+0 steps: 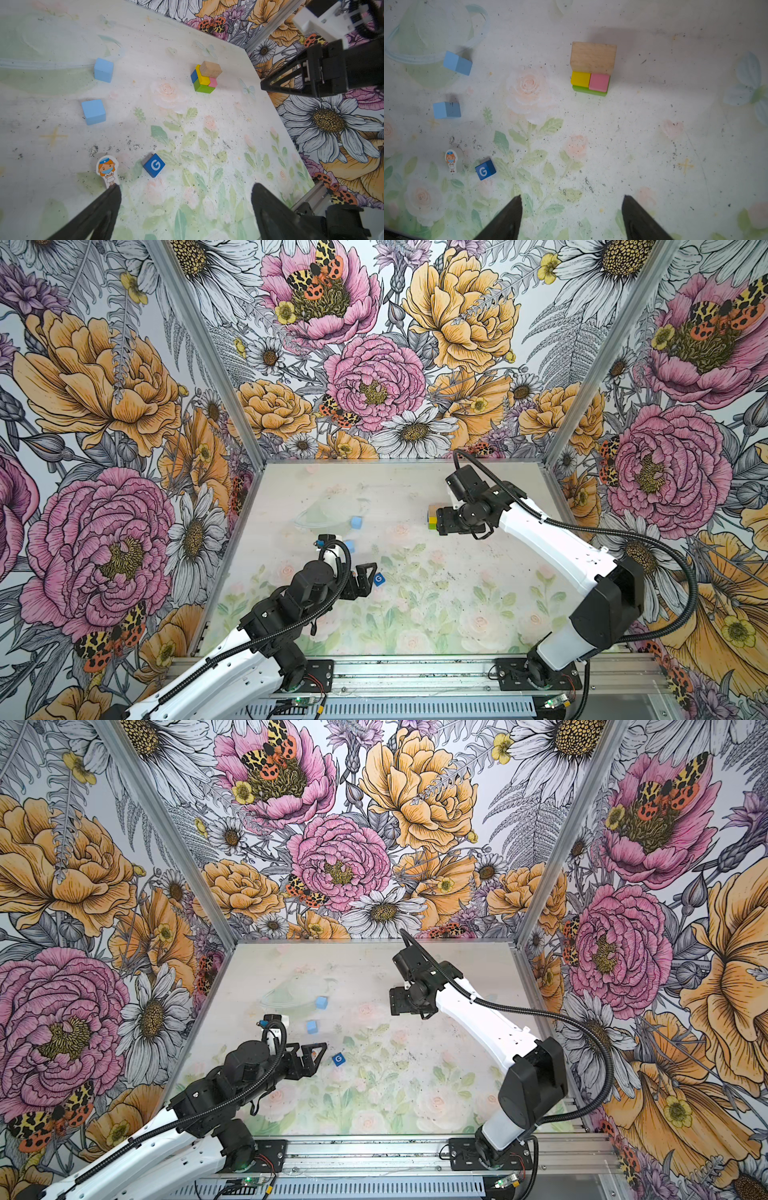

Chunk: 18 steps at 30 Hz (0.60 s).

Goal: Build the wood block tower

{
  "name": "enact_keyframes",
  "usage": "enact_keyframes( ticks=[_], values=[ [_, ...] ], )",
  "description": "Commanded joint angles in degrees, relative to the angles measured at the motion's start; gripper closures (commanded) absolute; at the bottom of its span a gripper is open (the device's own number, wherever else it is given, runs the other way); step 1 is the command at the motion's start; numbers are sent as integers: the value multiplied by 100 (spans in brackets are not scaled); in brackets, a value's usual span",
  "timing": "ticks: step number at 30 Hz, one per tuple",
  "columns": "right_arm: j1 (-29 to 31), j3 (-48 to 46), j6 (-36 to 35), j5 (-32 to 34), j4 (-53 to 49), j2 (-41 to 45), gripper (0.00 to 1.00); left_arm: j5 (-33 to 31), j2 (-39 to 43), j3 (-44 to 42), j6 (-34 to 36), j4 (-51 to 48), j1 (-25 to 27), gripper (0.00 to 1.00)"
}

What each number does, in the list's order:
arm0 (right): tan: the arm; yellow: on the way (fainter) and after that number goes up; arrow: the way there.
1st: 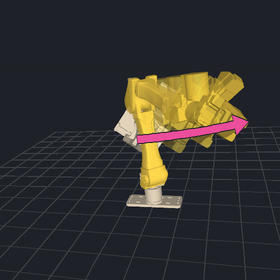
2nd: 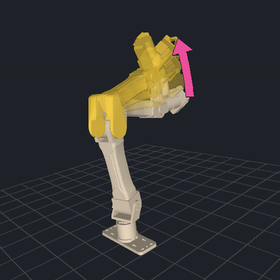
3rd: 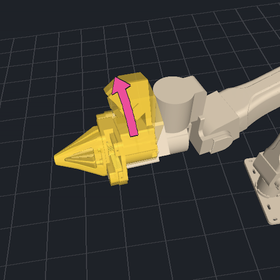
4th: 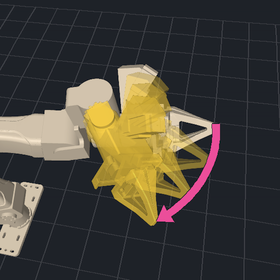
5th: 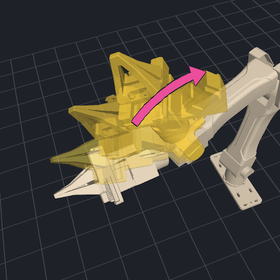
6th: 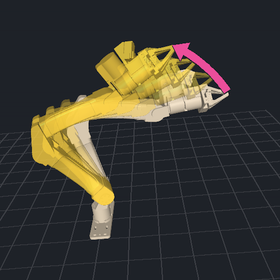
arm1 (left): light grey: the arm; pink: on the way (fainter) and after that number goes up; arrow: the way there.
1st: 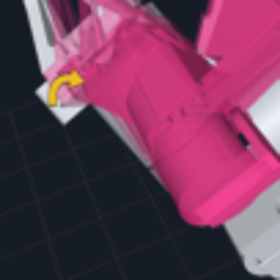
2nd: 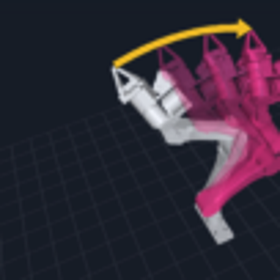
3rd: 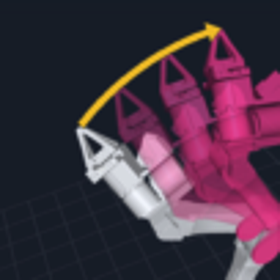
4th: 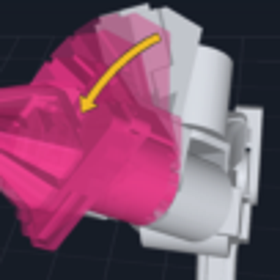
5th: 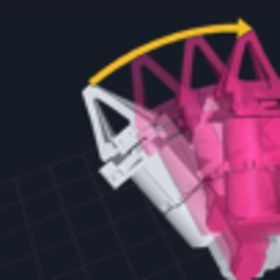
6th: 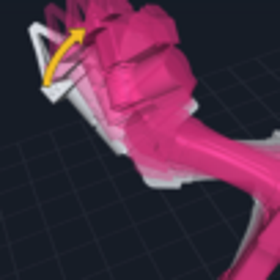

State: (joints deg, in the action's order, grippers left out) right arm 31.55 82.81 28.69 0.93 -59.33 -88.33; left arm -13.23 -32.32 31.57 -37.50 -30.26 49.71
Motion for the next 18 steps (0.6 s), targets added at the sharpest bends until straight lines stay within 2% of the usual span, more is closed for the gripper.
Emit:
enact_keyframes(
  ticks=[1,10,14,18],
  values=[
    [27,-469,52,-144,449,638,22,-890,62,-155,-597,-235,566,1],
    [36,-1600,-64,-203,703,1383,22,-1801,-792,-40,-1157,-226,1747,2],
    [42,-1737,-94,-146,730,1655,22,-1913,-963,91,-1156,-258,1827,1],
    [27,-1755,-100,-181,729,1743,22,-2017,-1155,356,-1104,-614,1623,1]
  ],
)
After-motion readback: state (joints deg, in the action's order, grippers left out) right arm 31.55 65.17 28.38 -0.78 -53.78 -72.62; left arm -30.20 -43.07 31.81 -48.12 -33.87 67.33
